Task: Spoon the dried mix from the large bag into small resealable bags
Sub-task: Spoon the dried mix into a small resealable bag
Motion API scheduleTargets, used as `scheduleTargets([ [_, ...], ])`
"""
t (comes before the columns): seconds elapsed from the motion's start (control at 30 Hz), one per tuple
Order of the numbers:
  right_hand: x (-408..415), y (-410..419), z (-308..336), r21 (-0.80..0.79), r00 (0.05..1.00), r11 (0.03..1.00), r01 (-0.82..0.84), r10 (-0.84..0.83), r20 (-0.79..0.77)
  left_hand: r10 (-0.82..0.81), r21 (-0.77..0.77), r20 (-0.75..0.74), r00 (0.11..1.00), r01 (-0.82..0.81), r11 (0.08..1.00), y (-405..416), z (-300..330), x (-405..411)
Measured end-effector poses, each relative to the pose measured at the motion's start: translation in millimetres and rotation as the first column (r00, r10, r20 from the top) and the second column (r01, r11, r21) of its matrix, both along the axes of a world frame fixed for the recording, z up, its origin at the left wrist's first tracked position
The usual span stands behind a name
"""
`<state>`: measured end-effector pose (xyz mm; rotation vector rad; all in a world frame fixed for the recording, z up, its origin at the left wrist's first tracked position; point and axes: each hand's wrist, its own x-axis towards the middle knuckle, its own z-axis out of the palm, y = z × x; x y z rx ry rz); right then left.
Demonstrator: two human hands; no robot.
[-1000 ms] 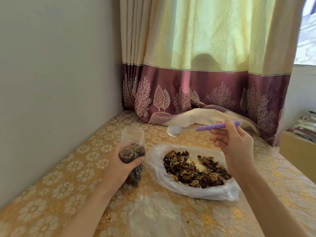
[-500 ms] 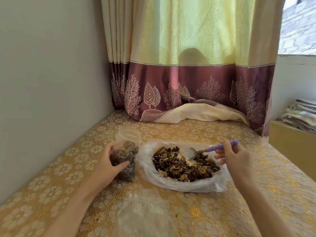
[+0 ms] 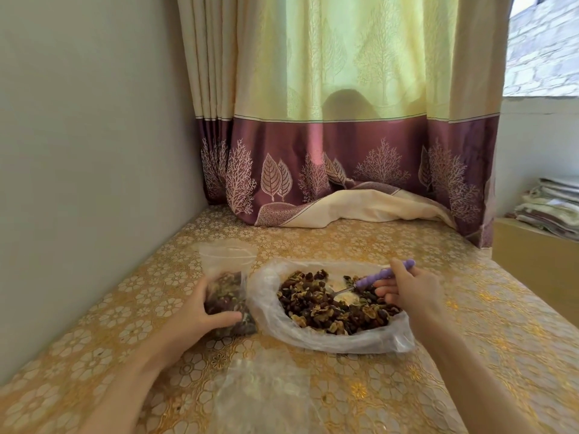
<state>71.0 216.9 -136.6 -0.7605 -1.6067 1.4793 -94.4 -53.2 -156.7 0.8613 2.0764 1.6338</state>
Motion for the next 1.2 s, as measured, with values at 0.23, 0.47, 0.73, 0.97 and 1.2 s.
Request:
scheduleTargets([
  [0.23,-4,3,2,-0.070,0.998,0.996,0.062,-0.064,-0.024,-0.023,-0.039,-0.002,1.000,0.023,0.999,-4,1,-5],
  [0.47,-5,0,6,-0.139,0.996,0.989,0.045,-0.056,-0.076,0.150,0.038,-0.211,0.966,-0.145,0.989,8,-1,0],
  [0.73,-15,-14,37,-0.171,0.978,0.985,0.015,-0.050,-0.204,0.133,0.029,-0.261,0.956,-0.130,0.991,12,-5,5],
  [0.97,-40,-42,78,-0.085,0.955,0.992,-0.091,0.063,-0.288,0.162,0.044,-0.266,0.950,-0.156,0.987,13,-6,4],
  [1.2,-55,-72,91,0.102,0.943,0.978,-0.180,0.202,-0.265,0.152,0.063,-0.271,0.950,-0.140,0.988,14,-6,4],
])
